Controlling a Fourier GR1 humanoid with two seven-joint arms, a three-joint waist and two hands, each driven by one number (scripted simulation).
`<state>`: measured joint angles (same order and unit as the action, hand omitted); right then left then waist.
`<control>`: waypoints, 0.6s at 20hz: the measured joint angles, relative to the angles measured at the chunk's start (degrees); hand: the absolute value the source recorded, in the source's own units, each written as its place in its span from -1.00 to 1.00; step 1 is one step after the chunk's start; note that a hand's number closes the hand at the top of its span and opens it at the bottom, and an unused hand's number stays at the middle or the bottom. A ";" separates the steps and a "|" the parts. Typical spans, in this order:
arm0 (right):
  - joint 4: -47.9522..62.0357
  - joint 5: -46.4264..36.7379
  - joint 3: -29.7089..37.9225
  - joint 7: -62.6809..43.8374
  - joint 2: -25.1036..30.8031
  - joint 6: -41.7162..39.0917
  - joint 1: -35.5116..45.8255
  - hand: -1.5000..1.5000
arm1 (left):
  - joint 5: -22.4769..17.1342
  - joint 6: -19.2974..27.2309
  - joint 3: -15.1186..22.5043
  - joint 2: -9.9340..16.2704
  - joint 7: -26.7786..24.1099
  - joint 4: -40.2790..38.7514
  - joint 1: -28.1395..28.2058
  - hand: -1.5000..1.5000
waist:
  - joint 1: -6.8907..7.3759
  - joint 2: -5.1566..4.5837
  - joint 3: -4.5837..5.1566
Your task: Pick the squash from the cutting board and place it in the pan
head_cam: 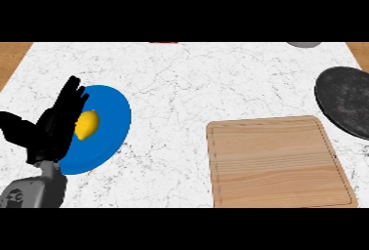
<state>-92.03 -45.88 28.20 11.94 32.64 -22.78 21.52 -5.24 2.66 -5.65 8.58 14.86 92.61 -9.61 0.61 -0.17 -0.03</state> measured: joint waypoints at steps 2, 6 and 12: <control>7.67 -0.54 0.78 2.69 1.68 3.03 2.49 1.00 | -0.22 -0.27 -0.14 0.18 0.26 -0.15 -0.36 0.00 | 0.25 -0.10 -0.01; 23.06 -1.67 1.34 10.31 4.51 9.66 6.29 1.00 | 0.00 -0.20 0.08 -0.13 -0.03 0.47 0.15 0.00 | 0.71 -0.24 -0.04; 43.50 -3.33 0.18 22.09 6.10 18.25 11.43 1.00 | 0.13 -0.24 0.12 -0.23 0.00 -0.68 -1.52 0.00 | 1.23 -0.49 -0.09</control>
<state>-48.53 -49.21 28.38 34.03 38.73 -4.53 32.95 -5.11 2.42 -5.53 8.35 14.86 91.92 -11.13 1.85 -0.65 -0.12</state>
